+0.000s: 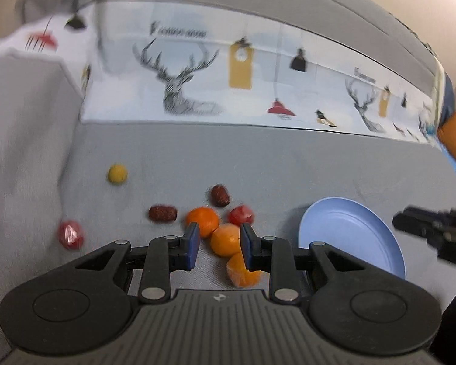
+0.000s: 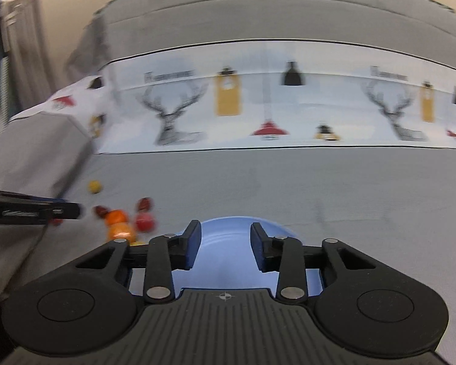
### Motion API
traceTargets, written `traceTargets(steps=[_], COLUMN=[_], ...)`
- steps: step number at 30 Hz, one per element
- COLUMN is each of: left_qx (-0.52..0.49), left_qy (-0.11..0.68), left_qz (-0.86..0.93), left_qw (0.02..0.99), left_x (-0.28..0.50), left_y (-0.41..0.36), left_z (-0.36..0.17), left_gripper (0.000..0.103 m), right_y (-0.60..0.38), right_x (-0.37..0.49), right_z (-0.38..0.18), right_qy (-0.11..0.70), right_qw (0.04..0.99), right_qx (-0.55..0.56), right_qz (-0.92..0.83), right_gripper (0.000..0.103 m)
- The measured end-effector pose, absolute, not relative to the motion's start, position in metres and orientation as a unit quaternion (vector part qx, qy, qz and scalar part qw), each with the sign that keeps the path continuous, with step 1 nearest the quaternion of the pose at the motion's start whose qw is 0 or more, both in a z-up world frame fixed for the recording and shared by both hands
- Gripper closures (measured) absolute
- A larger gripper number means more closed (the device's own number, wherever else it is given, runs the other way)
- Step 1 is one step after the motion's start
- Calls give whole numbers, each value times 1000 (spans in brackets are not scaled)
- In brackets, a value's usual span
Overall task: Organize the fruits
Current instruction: 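Grasp a red date with the left tool while the right tool grasps a mandarin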
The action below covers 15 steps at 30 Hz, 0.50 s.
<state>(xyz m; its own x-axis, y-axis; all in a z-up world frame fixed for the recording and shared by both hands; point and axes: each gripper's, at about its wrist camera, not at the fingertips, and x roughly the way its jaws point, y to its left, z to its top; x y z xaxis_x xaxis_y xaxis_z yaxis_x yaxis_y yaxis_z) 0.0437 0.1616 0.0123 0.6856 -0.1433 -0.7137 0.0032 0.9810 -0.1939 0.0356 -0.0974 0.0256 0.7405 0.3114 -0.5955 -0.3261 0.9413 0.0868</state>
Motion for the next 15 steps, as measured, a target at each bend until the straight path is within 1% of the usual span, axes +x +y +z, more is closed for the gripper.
traceTargets(steps=[4,6,8,11,14,15], left_qx=[-113,-114,-97,-114,-134,-140], left_qy=[422,432,430,425,418,415], left_qz=[-60,-81,-55,-3,43,54], left_qw=[898,891,896,898,898,898], left_x=[46,49,50,56,58,58], left_y=[162,159,157,169,187,192], left_z=[0,-4,-5,-8,-12,-13], left_gripper=[71,63,59,59,59,59], right_y=[-70,-55,-41,-20,-7,-3], right_x=[32,31,30,28,21,21], right_z=[17,10,4,-10,-13,-17], right_qy=[330,340,353,368,370,370], right_qw=[918,905,893,877,871,870], right_qx=[-28,-28,-31,-55,-59,-64], right_qz=[217,253,277,303,318,320], right_gripper=[67,67,67,65,59,54])
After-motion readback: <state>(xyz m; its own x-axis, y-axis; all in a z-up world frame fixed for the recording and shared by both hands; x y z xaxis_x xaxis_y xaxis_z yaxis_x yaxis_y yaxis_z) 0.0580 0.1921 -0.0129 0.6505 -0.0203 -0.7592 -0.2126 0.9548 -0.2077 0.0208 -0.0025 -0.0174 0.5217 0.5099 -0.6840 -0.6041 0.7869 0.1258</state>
